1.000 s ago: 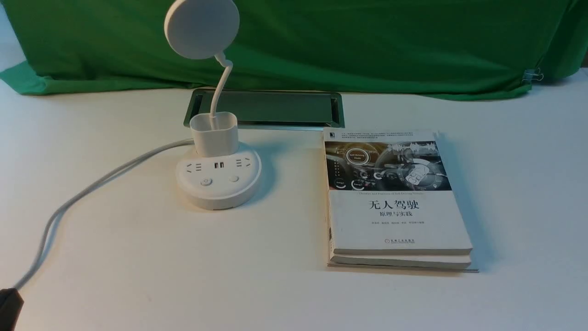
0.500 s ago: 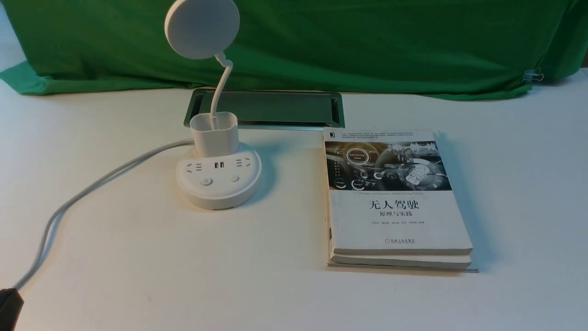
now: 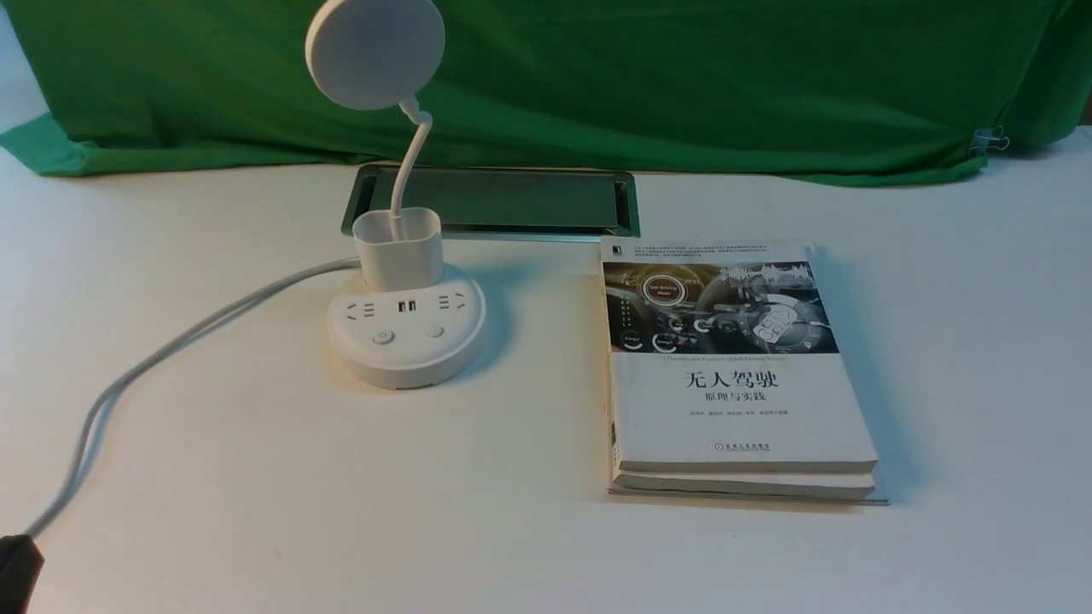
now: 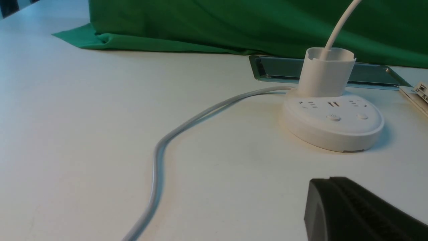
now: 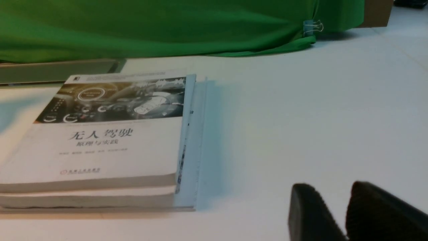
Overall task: Turn on the desk lamp on the white desktop with your hand.
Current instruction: 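Press the power button on the lamp base to turn the lamp on with the left gripper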
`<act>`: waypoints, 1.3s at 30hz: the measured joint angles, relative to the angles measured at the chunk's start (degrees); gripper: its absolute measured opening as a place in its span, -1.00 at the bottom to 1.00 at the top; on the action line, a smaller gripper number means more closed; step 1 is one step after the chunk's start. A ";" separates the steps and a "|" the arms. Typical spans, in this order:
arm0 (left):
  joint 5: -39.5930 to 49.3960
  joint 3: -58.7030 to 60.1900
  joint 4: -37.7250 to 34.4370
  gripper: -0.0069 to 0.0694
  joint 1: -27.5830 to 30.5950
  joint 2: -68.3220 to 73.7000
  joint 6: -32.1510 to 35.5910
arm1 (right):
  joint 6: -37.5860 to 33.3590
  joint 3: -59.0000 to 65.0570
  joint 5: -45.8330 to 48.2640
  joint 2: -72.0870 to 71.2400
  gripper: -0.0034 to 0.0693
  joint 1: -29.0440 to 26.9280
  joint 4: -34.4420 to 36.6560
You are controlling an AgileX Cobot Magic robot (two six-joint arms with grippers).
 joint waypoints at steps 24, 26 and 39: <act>-35.44 0.00 6.90 -0.81 0.00 0.00 6.05 | 0.00 0.00 -0.06 0.00 -0.26 0.00 0.00; -38.05 0.00 7.43 -0.81 0.00 0.00 6.36 | 0.00 0.00 -0.06 0.00 -0.26 0.00 0.00; -45.97 -13.26 6.22 -0.81 0.00 3.50 -15.78 | 0.00 0.00 0.00 0.00 -0.25 0.00 0.00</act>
